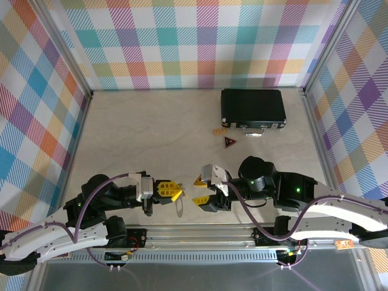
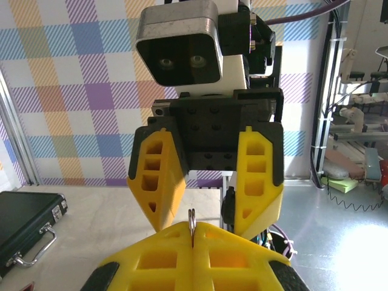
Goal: Put the keys on the keyring
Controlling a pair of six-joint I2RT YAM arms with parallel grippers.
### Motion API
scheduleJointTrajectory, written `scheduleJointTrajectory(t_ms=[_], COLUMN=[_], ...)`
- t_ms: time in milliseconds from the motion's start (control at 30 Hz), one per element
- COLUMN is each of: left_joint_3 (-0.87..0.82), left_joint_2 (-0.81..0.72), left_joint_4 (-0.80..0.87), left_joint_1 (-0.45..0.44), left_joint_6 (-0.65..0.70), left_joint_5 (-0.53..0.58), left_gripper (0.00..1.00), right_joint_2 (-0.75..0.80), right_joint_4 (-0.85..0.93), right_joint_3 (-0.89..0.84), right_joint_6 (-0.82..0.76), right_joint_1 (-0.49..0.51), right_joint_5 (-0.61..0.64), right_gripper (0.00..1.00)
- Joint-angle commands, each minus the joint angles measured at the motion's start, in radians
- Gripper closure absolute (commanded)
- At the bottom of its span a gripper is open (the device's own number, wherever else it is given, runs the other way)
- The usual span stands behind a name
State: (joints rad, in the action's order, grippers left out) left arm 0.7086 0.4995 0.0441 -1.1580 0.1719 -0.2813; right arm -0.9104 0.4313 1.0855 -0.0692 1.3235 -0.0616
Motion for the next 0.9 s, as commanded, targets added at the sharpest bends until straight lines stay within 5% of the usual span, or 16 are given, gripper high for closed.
scheduleJointTrajectory(t_ms=[0,467,867], left_joint_3=[-0.011,-0.032,-0.035], left_joint_2=[-0.013,-0.009,-0.013], left_joint_4=[-0.072,-0.089,-0.091], left_joint_1=[-0.003,-0.002,-0.002], left_joint_6=[-0.014,-0.023,-0.023], left_joint_5=[0.011,0.035,0.053], left_gripper=[1.00,1.00,1.00], right_joint_2=[0.001,-0.030,-0.049], right_joint_4=[-0.109,-0.190,-0.190], right_joint_3=[-0.028,-0.071,-0.074], right_joint_6=[0.052,0.078,0.086], right_joint_1=[0.009,0.007,0.007], right_joint_5=[0.000,-0.067,-0.044], right_gripper=[0.59,0.69,0.67])
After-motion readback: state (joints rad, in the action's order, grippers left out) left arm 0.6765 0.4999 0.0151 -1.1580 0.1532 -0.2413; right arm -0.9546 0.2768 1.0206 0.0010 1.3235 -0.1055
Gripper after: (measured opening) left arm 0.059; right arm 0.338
